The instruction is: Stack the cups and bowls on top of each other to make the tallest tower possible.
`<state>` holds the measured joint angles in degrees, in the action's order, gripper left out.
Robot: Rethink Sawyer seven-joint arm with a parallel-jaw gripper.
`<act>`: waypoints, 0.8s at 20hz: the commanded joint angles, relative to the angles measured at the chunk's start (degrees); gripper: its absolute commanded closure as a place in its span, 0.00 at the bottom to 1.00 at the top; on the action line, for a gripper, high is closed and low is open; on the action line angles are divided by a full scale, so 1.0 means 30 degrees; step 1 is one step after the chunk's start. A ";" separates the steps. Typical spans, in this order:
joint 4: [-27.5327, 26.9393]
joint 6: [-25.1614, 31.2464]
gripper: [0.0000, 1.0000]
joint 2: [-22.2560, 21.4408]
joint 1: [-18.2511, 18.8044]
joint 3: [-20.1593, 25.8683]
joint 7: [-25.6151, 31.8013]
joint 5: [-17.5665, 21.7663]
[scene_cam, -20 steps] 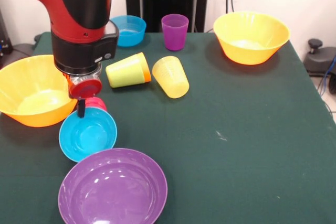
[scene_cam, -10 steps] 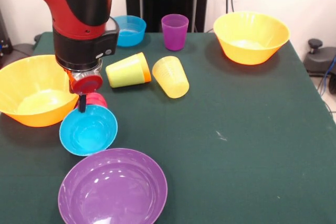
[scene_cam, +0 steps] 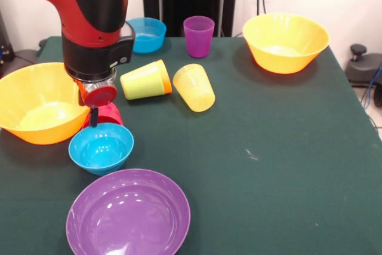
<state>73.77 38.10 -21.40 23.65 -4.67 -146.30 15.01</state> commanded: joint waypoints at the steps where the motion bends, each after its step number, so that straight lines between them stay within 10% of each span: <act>1: 0.0383 -0.2110 0.00 0.1686 0.0454 0.2626 0.3755 0.1818; 16: 0.0273 -0.3983 0.00 0.2234 0.1124 0.3169 0.3713 0.3211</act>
<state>73.74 30.14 -18.20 26.48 -2.44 -146.30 19.50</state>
